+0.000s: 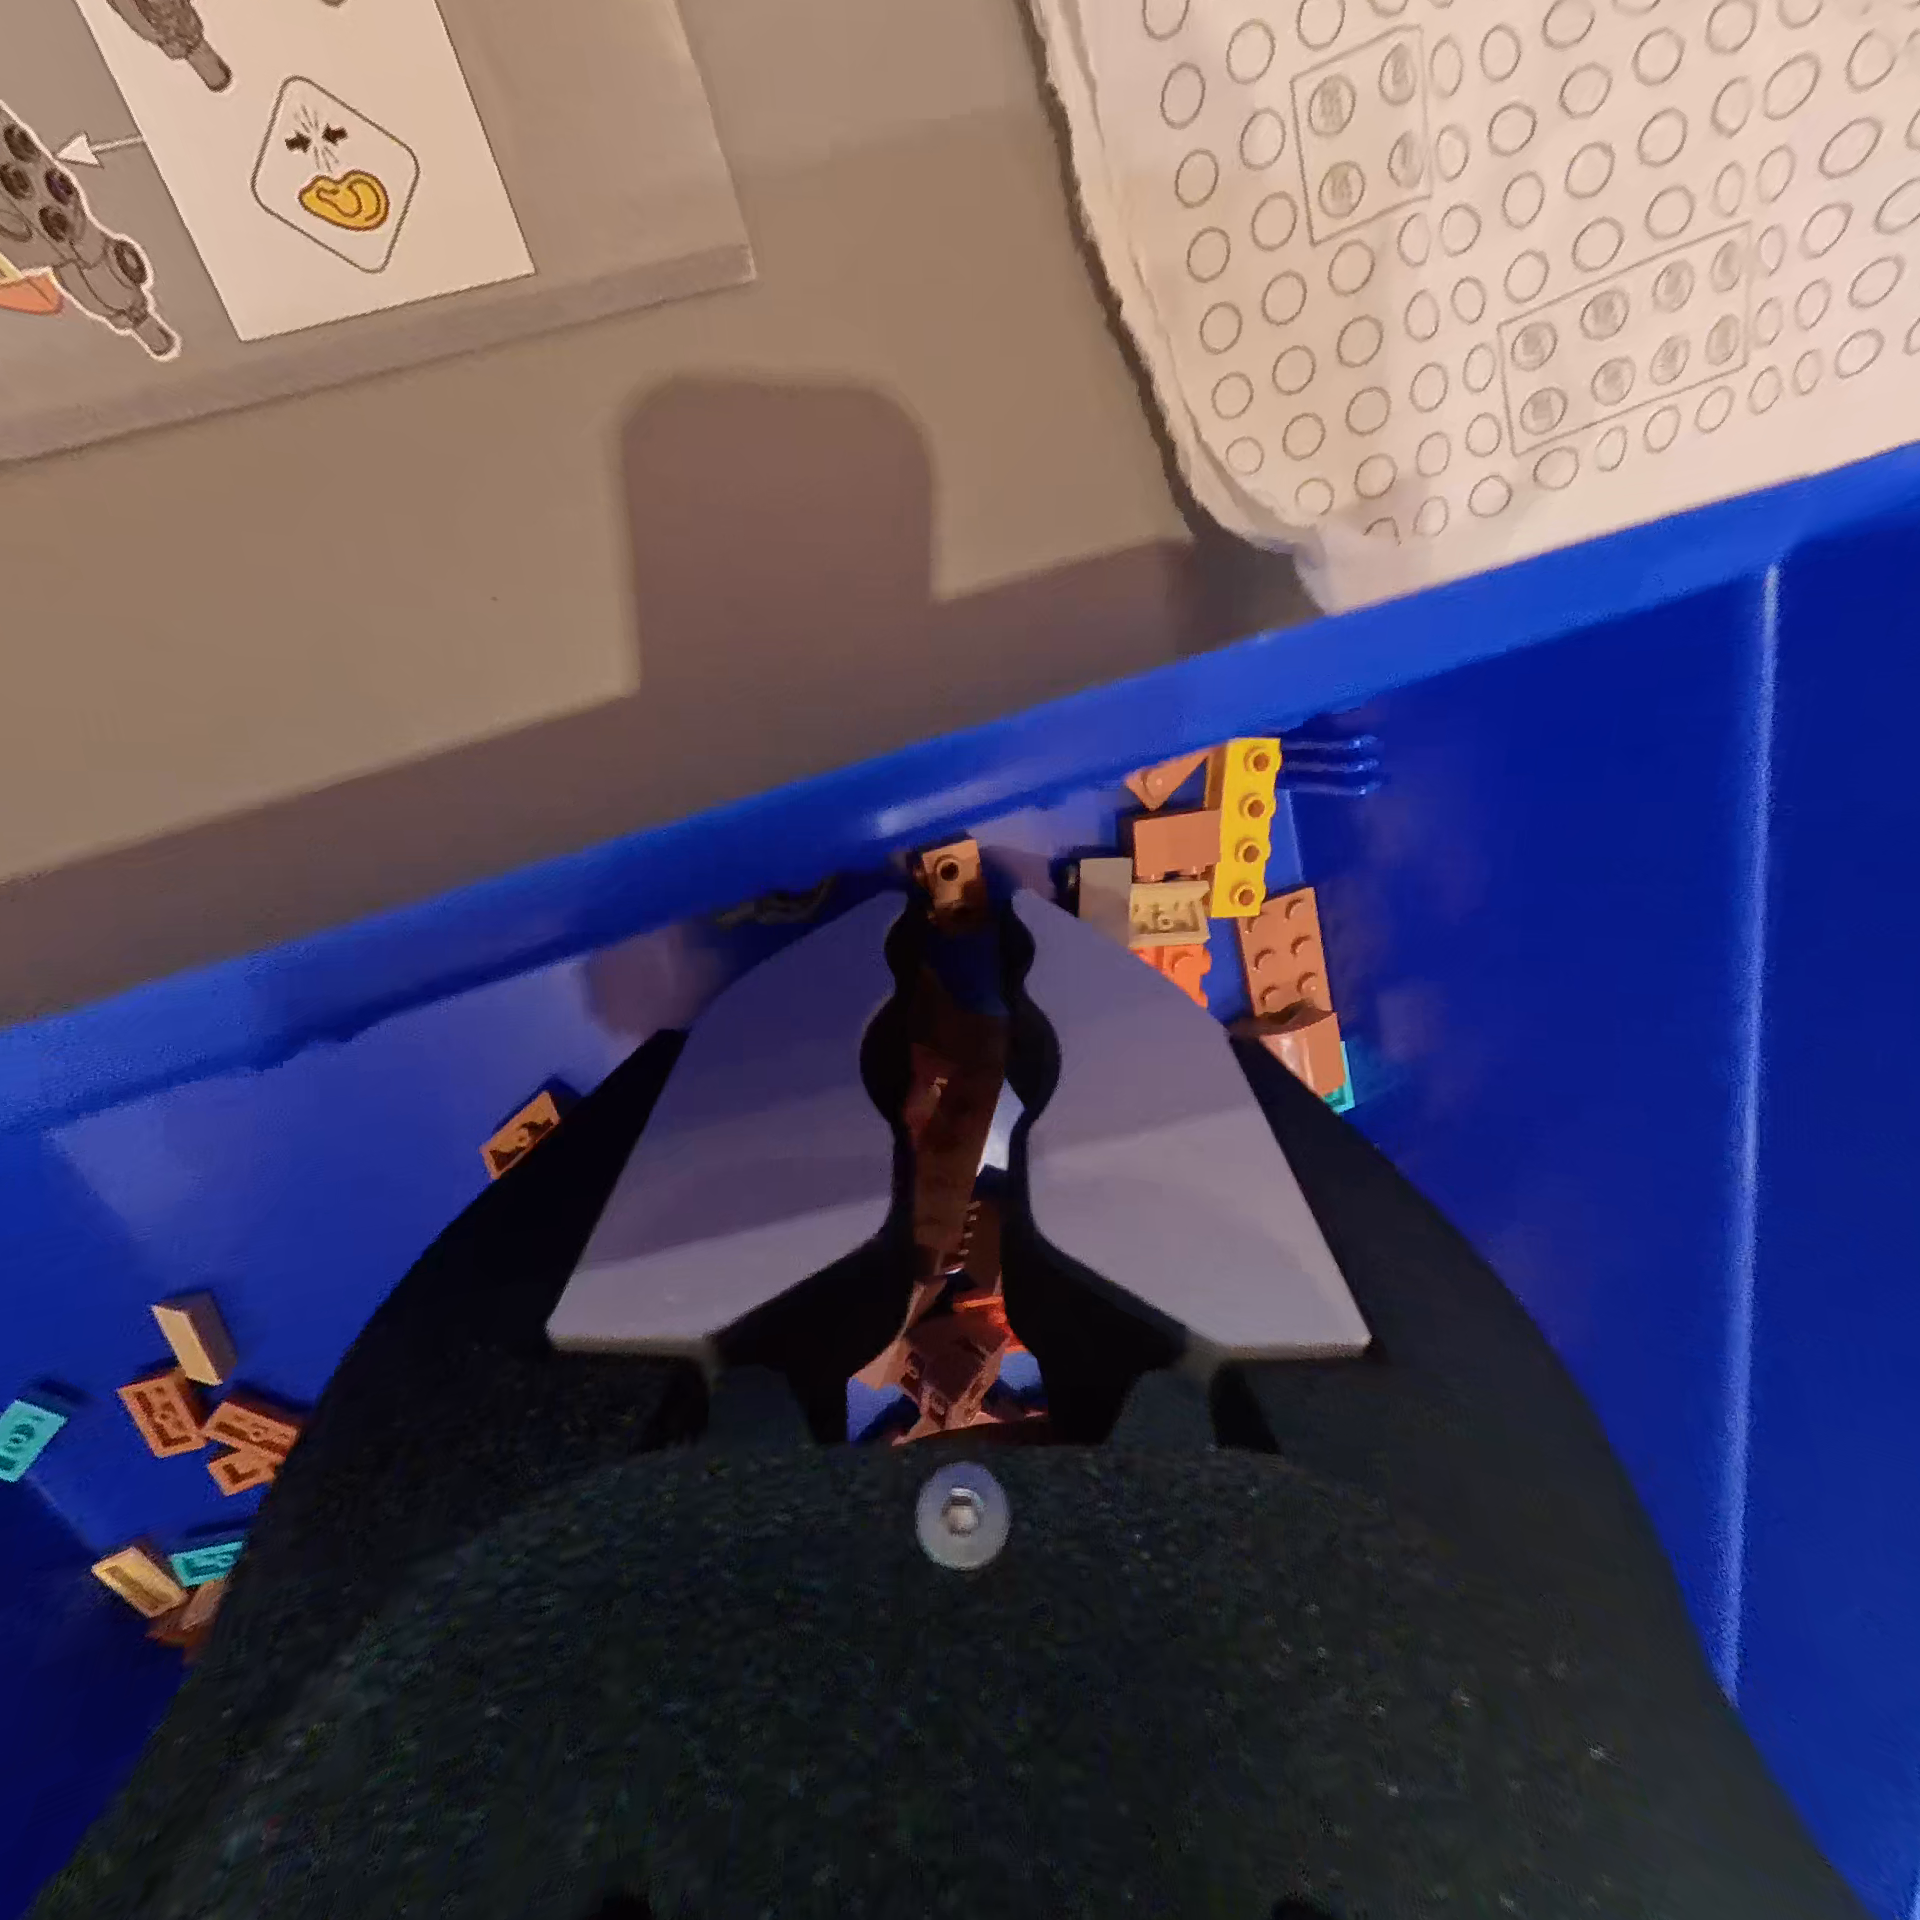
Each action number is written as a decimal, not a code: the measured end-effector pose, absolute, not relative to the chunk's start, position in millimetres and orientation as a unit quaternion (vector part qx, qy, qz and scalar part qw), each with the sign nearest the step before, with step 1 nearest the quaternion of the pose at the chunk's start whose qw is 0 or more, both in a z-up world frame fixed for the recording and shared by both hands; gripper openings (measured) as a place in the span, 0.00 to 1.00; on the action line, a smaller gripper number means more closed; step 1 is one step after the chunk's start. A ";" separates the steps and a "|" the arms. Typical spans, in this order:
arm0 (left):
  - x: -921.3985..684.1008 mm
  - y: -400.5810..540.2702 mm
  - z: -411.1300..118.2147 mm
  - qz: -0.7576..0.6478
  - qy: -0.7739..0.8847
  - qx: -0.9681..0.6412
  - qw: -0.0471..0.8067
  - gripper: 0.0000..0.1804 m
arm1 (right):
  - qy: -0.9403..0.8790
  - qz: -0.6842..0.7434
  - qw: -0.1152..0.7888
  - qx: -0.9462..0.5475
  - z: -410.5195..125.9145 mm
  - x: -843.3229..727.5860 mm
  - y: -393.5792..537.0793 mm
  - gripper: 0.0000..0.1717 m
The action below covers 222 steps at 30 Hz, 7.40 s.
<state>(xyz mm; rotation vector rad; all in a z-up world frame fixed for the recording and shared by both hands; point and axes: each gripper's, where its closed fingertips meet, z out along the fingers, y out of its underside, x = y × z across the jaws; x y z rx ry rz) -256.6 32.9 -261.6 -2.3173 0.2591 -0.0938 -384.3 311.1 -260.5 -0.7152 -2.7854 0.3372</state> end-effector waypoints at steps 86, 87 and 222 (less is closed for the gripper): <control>-190.0 61.1 -190.5 0.023 0.201 -0.761 0.616 0.09 | -0.698 0.600 0.066 -0.385 -177.6 -191.8 70.7 0.17; -188.7 59.9 -189.6 0.009 0.199 -0.761 0.617 0.09 | -0.705 0.594 0.071 -0.381 -180.2 -192.6 73.5 0.16; -157.1 65.4 -218.0 -0.261 0.220 -0.836 0.429 0.13 | -0.812 0.370 0.444 0.083 -204.4 -153.1 66.8 0.06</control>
